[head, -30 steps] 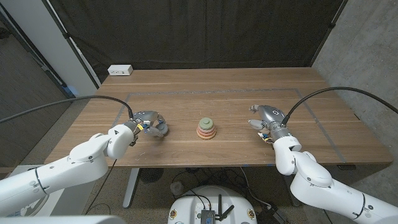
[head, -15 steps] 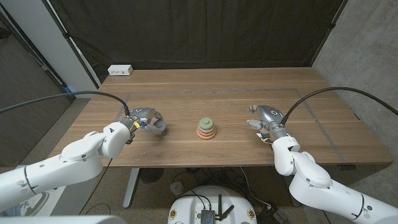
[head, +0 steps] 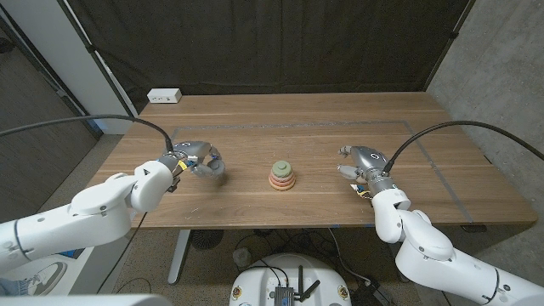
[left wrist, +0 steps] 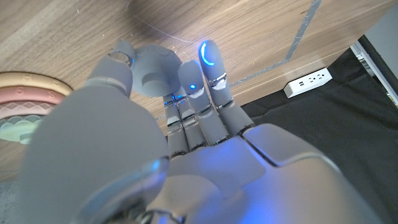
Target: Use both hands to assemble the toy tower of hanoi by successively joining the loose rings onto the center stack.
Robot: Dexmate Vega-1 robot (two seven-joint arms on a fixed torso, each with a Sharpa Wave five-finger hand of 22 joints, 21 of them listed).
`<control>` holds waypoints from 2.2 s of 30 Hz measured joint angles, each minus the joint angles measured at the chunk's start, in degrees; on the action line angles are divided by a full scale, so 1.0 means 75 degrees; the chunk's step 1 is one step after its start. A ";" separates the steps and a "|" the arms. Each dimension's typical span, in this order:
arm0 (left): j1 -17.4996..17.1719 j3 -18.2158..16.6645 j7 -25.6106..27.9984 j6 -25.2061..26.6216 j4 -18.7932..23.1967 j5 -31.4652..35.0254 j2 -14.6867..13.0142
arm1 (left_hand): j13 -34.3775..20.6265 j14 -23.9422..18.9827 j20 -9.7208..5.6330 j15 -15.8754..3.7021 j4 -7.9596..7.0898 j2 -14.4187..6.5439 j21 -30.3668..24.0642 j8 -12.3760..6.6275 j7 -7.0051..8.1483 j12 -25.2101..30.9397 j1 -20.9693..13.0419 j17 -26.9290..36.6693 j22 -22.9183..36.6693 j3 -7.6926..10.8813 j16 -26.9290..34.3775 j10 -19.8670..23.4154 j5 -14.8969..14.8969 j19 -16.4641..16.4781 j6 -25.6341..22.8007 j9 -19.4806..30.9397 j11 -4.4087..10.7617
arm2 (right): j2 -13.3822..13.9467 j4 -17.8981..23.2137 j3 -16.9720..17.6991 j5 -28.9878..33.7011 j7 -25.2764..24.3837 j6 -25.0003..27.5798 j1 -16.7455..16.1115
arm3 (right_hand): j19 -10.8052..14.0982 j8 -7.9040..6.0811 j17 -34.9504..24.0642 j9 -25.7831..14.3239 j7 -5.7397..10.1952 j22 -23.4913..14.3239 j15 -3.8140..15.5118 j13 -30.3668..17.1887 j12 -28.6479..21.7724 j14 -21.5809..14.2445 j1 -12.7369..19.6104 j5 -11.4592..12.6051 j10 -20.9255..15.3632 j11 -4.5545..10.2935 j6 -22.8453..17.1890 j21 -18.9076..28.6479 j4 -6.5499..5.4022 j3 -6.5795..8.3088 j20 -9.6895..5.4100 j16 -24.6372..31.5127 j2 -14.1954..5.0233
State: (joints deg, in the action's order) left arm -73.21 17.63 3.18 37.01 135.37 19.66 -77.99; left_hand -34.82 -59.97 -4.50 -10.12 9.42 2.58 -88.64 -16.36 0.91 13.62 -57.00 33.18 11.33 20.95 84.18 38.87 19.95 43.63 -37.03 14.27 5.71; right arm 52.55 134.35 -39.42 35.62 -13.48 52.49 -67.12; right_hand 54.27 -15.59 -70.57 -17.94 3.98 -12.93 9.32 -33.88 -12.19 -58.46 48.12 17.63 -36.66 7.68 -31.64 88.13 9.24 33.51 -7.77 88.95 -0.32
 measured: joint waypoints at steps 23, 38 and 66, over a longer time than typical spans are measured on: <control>-0.0804 -0.1436 0.0270 -0.0182 0.0423 -0.1011 -0.0817 | -0.0100 0.0000 0.0000 0.0000 -0.0043 0.0010 0.0001 0.0028 0.0046 -0.0135 0.0037 0.0002 -0.0001 -0.0044 -0.0056 0.0046 0.0031 0.0000 -0.0045 0.0034 0.0035 | 0.0018 0.0089 0.0062 -0.0051 -0.0117 0.0118 -0.0169 | 0.0000 0.0000 0.0000 0.0000 0.0016 0.0002 0.0000 -0.0029 0.0000 0.0000 0.0000 0.0000 -0.0058 0.0003 -0.0043 0.0000 0.0000 0.0000 0.0000 0.0000 0.0000; -0.0691 -0.1551 0.0110 -0.0830 0.0228 -0.0958 -0.0661 | -0.0153 -0.0001 0.0000 0.0000 -0.0011 0.0006 0.0001 0.0030 0.0052 -0.0177 0.0068 0.0024 -0.0001 -0.0076 -0.0093 0.0074 0.0030 0.0000 -0.0052 0.0040 0.0036 | 0.0007 0.0165 0.0007 -0.0052 -0.0161 0.0303 -0.0181 | 0.0000 0.0000 0.0000 0.0000 0.0014 0.0002 0.0000 -0.0034 0.0000 0.0000 0.0001 0.0052 -0.0082 0.0027 -0.0039 -0.0001 0.0033 0.0033 0.0000 0.0000 0.0001; 0.0448 -0.0667 -0.0517 -0.2205 -0.0293 -0.0357 0.0109 | -0.0206 -0.0001 0.0000 -0.0001 0.0000 0.0017 0.0002 0.0086 0.0086 -0.0263 0.0056 0.0057 -0.0001 -0.0129 -0.0122 0.0169 0.0052 0.0000 -0.0167 0.0065 0.0046 | 0.0077 0.0361 0.0083 -0.0174 -0.0522 0.0538 -0.0446 | 0.0000 0.0000 0.0000 0.0001 0.0014 0.0003 0.0000 -0.0032 0.0000 0.0000 0.0001 0.0052 -0.0081 0.0027 -0.0038 -0.0001 0.0033 0.0033 0.0000 0.0000 0.0001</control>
State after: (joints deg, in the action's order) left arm -69.85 12.63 -0.70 20.47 133.18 16.98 -77.17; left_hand -36.36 -59.98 -4.50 -10.13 9.42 2.71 -88.62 -15.72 1.55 11.65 -56.58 33.61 11.32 19.98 83.26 40.14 20.35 43.63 -38.29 14.76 6.05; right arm 53.13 137.07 -38.79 34.32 -17.39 56.53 -70.47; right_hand 54.27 -15.59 -70.57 -17.94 4.08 -12.91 9.32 -34.12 -12.19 -58.46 48.12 18.02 -37.27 7.88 -31.93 88.13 9.48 33.75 -7.77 88.95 -0.32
